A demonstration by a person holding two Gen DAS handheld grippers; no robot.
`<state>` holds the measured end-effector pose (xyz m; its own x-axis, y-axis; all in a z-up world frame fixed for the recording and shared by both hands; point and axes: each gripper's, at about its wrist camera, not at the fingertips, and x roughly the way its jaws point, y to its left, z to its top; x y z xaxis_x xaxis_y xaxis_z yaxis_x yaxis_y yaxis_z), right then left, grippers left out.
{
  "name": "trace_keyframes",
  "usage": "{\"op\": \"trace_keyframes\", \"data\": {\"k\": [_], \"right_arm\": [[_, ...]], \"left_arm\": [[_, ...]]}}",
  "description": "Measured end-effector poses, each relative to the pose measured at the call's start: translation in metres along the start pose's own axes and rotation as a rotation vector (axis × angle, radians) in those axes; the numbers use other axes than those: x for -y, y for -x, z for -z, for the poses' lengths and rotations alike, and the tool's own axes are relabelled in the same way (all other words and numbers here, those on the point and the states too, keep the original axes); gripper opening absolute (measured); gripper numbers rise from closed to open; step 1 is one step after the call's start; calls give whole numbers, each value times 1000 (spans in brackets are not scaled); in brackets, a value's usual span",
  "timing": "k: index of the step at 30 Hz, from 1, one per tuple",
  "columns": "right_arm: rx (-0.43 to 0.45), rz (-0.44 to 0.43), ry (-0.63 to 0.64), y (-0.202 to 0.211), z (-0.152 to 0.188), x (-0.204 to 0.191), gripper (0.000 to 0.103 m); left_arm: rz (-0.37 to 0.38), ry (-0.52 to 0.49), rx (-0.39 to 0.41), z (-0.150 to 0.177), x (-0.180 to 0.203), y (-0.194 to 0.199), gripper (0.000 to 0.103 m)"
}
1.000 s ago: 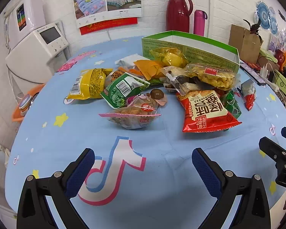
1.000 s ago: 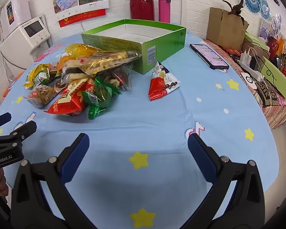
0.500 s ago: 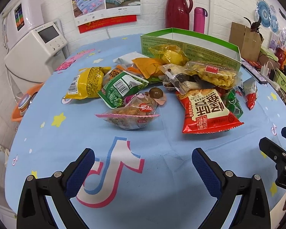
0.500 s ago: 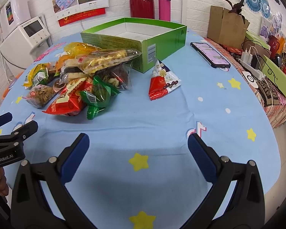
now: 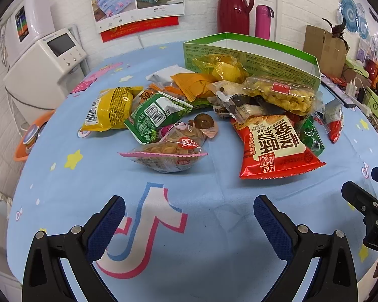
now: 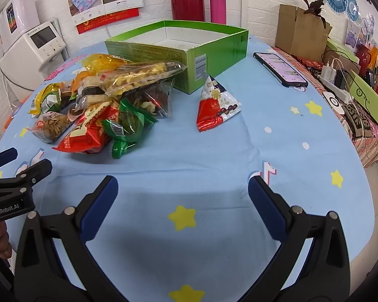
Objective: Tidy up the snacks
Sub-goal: 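Move both tools toward the snack pile beside the green box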
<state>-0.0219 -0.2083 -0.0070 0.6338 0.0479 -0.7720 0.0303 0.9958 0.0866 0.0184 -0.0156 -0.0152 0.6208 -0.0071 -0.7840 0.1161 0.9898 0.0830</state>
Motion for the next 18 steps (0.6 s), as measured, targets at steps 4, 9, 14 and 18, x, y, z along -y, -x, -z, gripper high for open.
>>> {"op": "trace_keyframes", "data": {"k": [4,9,14,18], "right_arm": [[-6,-6,-5,-3,-1,2,103],[34,-69,-16,-4,-4,6,103],[178,-197,-35,7,-12,9,103],[121,-220,29,-4,-22,0,103]], "left_arm": [[-2,-6,-7,-1,3,-3,103],[46,3,-19,-7,2,-6,103],[110,30,-48,-19,-10,-10,103],[166,6,-34,-31,-6,-3,103]]}}
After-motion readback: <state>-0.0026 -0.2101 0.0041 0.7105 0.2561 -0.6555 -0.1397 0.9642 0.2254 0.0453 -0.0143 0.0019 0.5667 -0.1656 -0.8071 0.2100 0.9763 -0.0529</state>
